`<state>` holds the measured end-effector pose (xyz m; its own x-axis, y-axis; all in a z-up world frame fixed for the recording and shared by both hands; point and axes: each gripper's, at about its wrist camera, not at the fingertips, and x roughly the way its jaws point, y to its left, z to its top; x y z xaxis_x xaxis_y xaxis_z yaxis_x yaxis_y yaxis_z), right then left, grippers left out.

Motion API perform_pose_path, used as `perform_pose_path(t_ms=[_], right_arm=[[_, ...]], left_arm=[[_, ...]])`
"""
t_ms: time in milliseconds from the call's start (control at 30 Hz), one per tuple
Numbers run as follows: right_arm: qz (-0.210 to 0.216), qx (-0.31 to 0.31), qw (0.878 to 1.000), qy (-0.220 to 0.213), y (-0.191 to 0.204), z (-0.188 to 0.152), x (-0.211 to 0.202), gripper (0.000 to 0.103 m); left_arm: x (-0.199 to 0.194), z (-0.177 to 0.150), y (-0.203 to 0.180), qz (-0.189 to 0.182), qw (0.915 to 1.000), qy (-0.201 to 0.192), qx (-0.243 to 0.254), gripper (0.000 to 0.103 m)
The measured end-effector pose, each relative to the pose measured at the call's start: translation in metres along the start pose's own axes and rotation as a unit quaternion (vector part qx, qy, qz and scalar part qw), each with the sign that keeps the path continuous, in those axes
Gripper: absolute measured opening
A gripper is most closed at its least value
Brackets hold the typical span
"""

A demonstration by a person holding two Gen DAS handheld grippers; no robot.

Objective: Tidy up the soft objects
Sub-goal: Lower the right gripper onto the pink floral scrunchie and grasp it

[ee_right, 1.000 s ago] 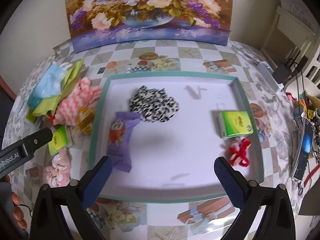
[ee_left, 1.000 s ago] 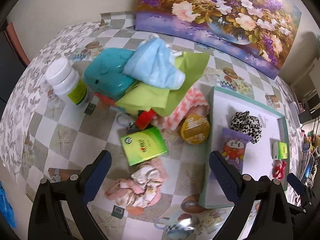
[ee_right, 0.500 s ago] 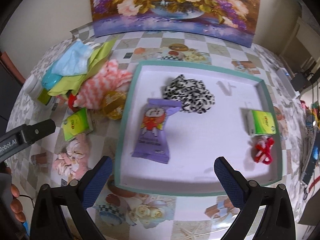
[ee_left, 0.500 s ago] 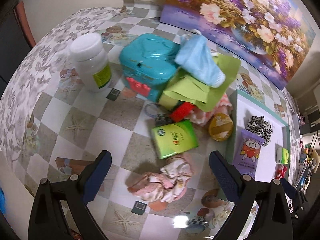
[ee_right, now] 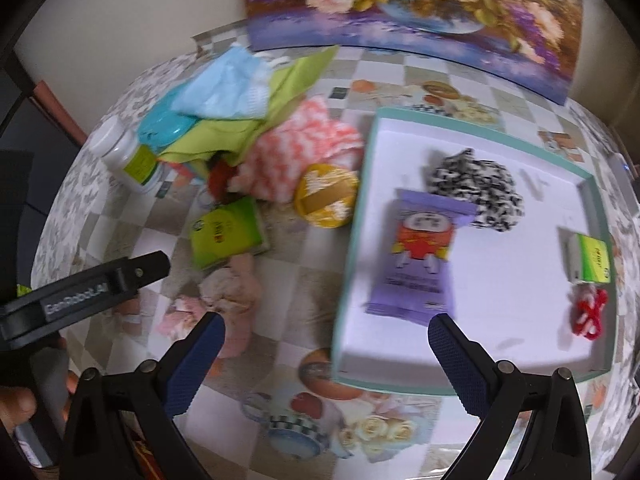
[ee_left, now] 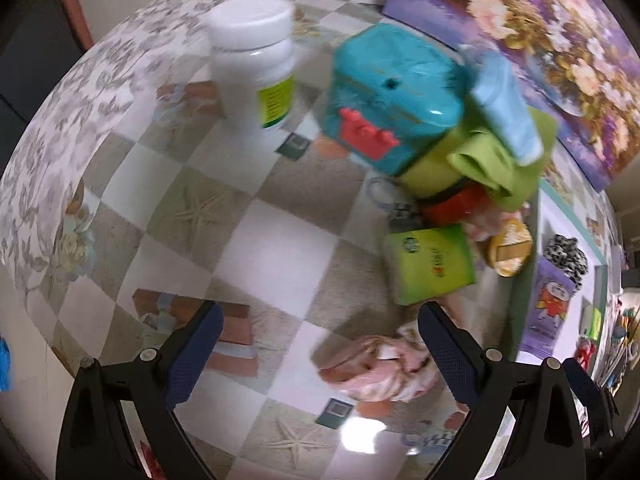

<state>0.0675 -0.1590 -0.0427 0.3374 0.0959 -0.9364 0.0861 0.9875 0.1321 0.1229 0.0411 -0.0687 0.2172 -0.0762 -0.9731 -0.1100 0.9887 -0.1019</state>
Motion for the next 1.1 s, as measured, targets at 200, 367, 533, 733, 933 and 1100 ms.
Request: perform_pose_path(t_ms=[200, 367, 533, 733, 933, 1100], right_arm=[[0.007, -0.028, 0.999, 0.015, 0.027, 0.001, 0.01, 0.103], [0.012, -0.053, 0.998, 0.022, 0.047, 0.0, 0.015, 0.103], [0.015, -0.075, 0.997, 0.034, 0.064, -0.002, 0.025, 0.103], [0.012, -0.087, 0.995, 0.047, 0.074, -0.003, 0.037, 0.103], [0.013, -0.091, 0.994, 0.062, 0.08, -0.004, 0.051, 0.103], [0.009, -0.108, 0.992, 0.061, 0.088, -0.006, 0.056, 0.103]], left_arm=[[0.002, 0.0, 0.023, 0.008, 0.9996, -0.001, -0.028, 0.098], [0.007, -0.002, 0.039, 0.01, 0.9992, 0.007, -0.037, 0.098], [0.009, -0.006, 0.053, 0.005, 0.9989, 0.008, -0.047, 0.098], [0.016, -0.005, 0.073, 0.005, 0.9988, 0.011, -0.048, 0.098], [0.015, -0.002, 0.071, 0.01, 0.9988, 0.009, -0.048, 0.098], [0.015, 0.0, 0.074, 0.012, 0.9986, 0.012, -0.05, 0.098]])
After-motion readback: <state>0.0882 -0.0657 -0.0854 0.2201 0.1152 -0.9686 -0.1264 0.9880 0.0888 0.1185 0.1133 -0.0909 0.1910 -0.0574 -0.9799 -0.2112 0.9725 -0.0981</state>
